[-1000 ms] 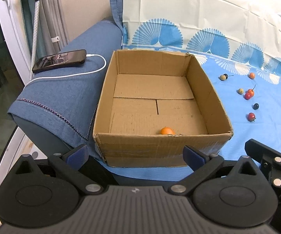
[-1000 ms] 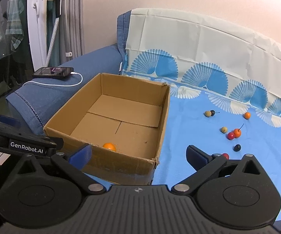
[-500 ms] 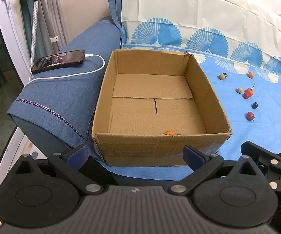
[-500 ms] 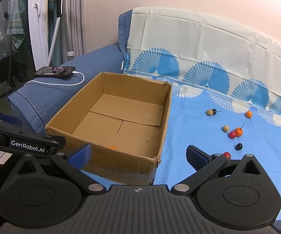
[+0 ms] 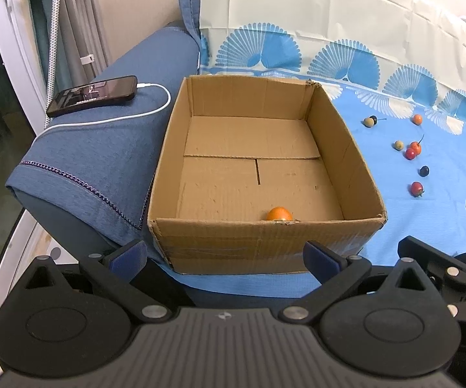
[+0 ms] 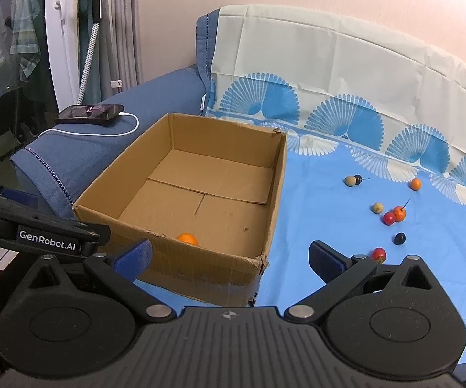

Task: Organize fruits
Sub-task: 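Lift both tools out of the box and move back toward the fruits, then grasp the dark cherry with the right gripper while the left gripper grasps the yellow fruit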

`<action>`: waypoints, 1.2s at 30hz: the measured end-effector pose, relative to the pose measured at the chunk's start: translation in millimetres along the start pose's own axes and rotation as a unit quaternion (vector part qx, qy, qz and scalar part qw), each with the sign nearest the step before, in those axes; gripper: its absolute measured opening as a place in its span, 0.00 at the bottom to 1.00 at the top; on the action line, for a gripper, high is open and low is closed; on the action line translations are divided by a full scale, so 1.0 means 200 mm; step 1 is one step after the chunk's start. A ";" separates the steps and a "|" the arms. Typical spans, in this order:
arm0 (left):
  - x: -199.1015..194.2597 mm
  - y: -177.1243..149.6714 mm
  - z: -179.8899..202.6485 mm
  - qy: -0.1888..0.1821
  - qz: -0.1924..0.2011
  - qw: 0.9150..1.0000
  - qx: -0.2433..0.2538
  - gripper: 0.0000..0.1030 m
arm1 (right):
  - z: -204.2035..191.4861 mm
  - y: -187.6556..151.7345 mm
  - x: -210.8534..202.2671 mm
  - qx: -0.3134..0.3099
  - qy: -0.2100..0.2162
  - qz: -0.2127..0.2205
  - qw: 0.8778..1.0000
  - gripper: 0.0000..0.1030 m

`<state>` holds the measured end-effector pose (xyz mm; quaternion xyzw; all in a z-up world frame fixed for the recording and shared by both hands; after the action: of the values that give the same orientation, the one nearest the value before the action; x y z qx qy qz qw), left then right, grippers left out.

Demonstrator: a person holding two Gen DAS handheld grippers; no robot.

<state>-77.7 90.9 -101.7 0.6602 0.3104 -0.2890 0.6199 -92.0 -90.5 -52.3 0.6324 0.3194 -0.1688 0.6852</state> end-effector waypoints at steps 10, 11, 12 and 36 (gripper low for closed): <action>0.04 0.04 0.02 -0.003 -0.010 1.000 0.002 1.00 | 0.08 0.01 0.04 0.019 -0.012 0.001 1.000 0.99; 0.05 0.06 0.03 -0.005 -0.008 1.000 0.003 1.00 | 0.10 0.01 0.04 0.023 -0.018 0.006 1.000 0.99; 0.05 0.08 0.04 -0.006 -0.006 1.000 0.006 1.00 | 0.14 0.02 0.04 0.031 -0.025 0.011 0.999 0.99; 0.69 0.70 1.21 -0.117 -0.064 0.986 0.101 1.00 | 1.48 -0.29 0.39 0.222 -0.205 -0.018 0.953 0.99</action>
<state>118.1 -149.3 -133.2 0.6597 0.2466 -0.4329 0.5626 -4.2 -372.8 -148.7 0.7148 0.1379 -0.3736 0.5748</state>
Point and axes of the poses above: each gripper's, at about its wrist camera, not at the fingertips, and x roughly the way its jaws point, z to its right, y to its top, the point moved 6 cm from there along x, roughly the way its jaws point
